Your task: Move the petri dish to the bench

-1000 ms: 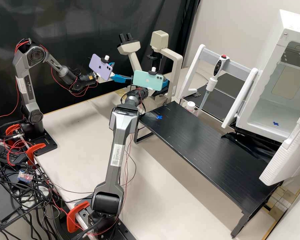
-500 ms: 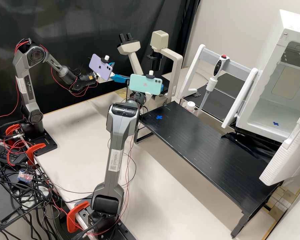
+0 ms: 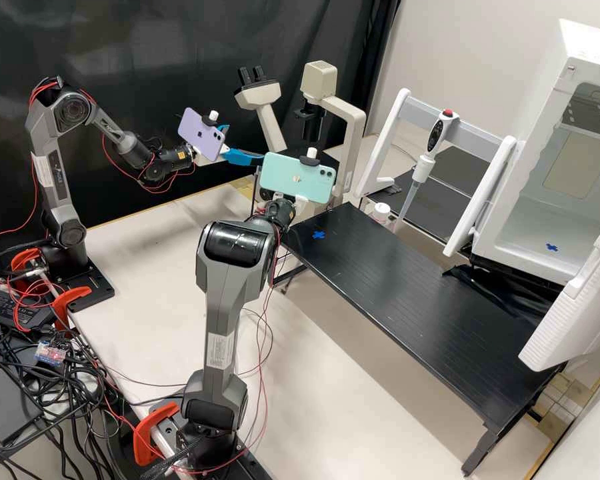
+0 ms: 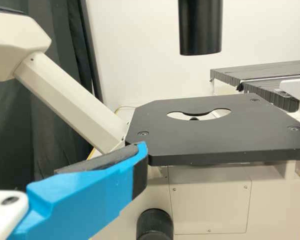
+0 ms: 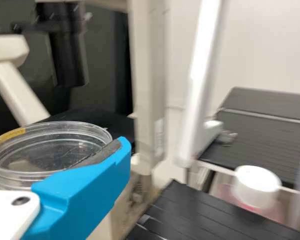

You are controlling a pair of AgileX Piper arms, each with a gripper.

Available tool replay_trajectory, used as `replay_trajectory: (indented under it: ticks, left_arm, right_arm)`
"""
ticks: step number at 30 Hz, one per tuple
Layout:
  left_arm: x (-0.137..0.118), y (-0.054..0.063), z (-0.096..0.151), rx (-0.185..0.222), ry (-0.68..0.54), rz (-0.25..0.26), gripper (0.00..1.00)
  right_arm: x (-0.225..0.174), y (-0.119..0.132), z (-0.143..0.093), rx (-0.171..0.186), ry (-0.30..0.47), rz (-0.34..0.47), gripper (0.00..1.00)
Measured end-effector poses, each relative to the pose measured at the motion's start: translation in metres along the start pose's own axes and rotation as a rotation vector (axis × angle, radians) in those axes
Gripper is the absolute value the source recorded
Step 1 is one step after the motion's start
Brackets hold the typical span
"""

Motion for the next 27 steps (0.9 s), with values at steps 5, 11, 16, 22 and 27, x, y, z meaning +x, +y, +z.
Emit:
replay_trajectory:
  ticks: [5,11,16,22,27]
  left_arm:
    - [0.0,0.0,0.0,0.0,0.0,0.0,1.0]
    - [0.0,0.0,0.0,0.0,0.0,0.0,1.0]
    - [0.0,0.0,0.0,0.0,0.0,0.0,1.0]
    - [0.0,0.0,0.0,0.0,0.0,0.0,1.0]
    - [0.0,0.0,0.0,0.0,0.0,0.0,1.0]
  right_arm:
    - [-0.028,0.007,0.02,-0.003,-0.007,0.052,0.0]
    - [-0.054,-0.004,0.047,-0.035,-0.049,0.042,0.0]
    - [-0.071,-0.014,0.061,-0.056,-0.065,0.023,0.0]
    - [-0.079,-0.022,0.07,-0.064,-0.068,0.027,0.0]
    - [-0.082,-0.026,0.075,-0.071,-0.06,0.042,0.0]
